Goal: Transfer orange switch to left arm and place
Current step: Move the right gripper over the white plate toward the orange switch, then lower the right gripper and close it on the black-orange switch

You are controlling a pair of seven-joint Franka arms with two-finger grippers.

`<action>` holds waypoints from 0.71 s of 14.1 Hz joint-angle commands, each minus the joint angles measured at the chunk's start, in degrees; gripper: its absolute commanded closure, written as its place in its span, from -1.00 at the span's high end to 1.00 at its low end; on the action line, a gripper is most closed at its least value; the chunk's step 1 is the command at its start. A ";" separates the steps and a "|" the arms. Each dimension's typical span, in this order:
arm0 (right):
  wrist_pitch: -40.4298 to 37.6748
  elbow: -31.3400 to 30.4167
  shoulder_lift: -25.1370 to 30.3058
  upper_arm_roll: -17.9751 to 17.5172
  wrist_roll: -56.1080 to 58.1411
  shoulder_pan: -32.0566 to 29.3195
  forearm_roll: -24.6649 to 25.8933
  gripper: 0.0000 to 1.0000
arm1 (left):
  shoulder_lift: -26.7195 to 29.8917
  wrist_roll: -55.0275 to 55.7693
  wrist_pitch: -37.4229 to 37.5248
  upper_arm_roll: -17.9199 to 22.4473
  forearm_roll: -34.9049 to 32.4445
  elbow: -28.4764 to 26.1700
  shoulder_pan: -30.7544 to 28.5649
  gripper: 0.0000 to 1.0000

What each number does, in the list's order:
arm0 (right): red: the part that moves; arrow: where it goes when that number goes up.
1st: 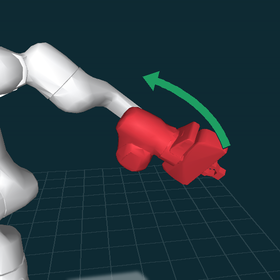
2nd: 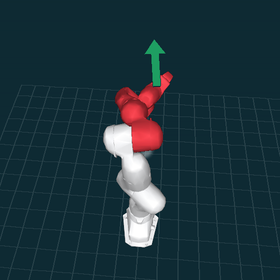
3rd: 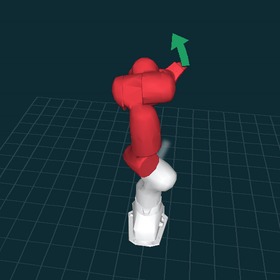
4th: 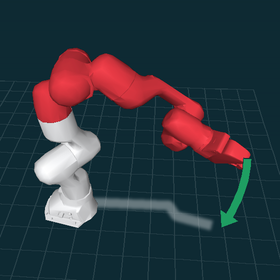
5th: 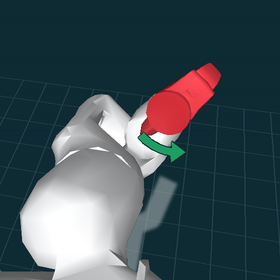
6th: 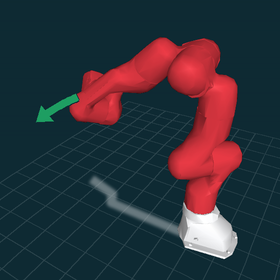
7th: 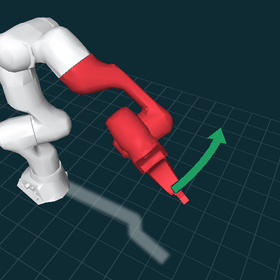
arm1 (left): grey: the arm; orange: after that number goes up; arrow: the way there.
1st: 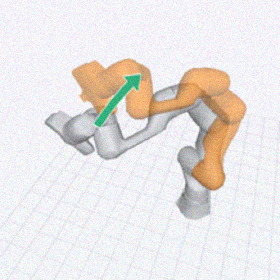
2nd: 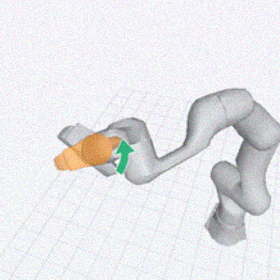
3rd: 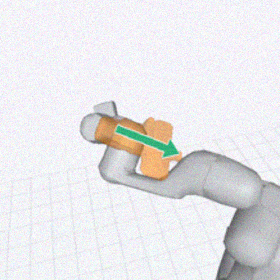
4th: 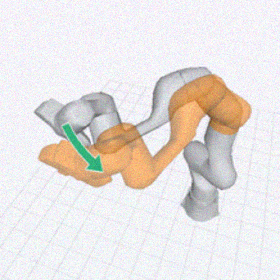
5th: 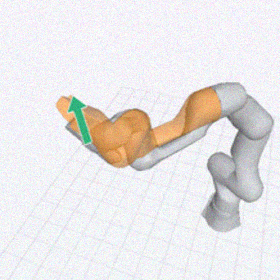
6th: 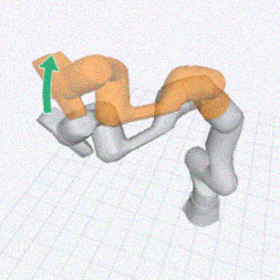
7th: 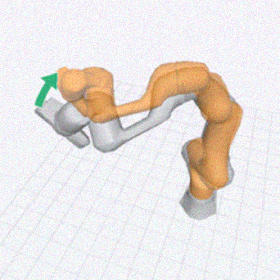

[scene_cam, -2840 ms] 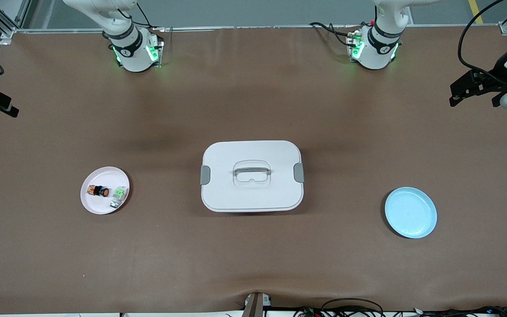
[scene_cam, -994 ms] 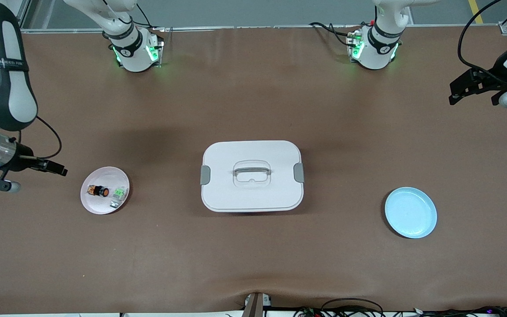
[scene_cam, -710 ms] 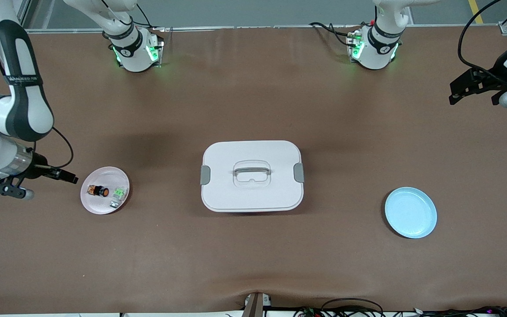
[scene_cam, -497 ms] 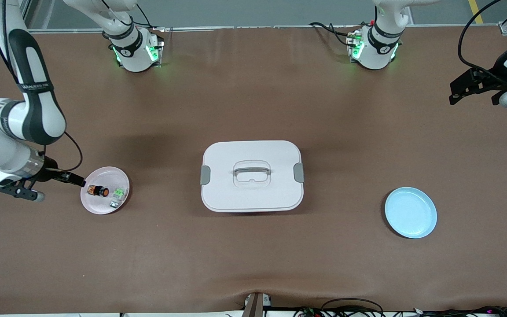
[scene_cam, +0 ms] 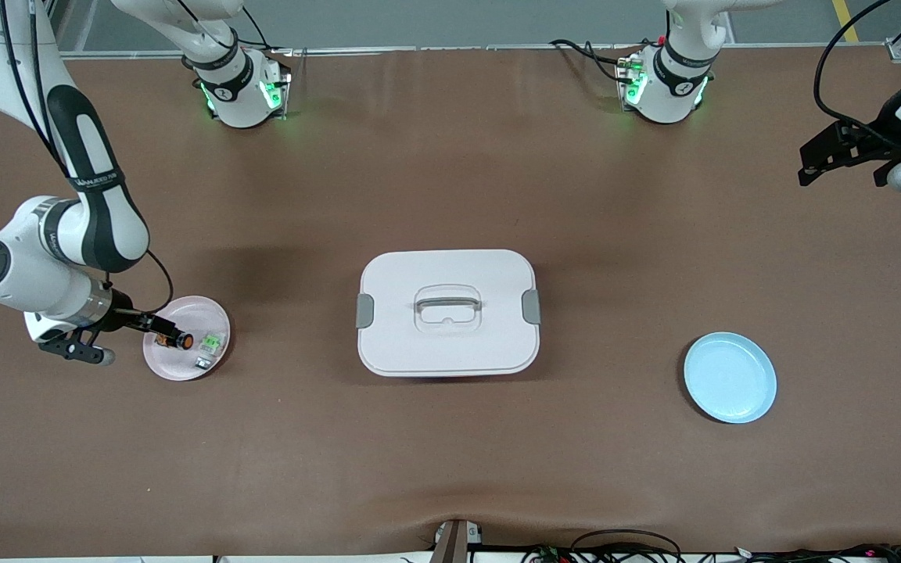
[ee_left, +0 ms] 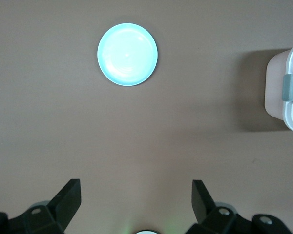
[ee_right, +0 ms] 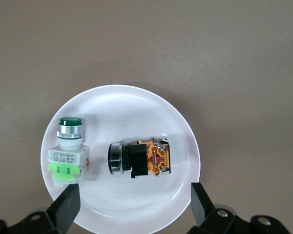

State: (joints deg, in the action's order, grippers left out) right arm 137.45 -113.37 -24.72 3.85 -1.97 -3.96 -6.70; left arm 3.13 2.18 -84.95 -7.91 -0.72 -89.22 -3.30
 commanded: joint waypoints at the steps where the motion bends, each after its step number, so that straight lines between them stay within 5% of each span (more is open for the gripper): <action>1: 1.86 -1.42 -0.50 -0.07 0.29 0.01 -1.12 1.00 | 0.21 -1.03 1.01 -0.09 0.02 0.71 -0.30 1.00; 10: 3.27 -0.72 -2.44 -0.16 2.57 1.32 -1.03 1.00 | 0.38 -1.03 1.45 0.00 0.11 0.80 -0.30 1.00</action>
State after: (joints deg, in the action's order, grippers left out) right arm 140.29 -114.54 -26.88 3.65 -1.46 -2.71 -6.71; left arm 3.13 2.18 -84.50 -7.91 -0.72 -89.15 -3.30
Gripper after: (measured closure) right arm 0.000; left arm 0.000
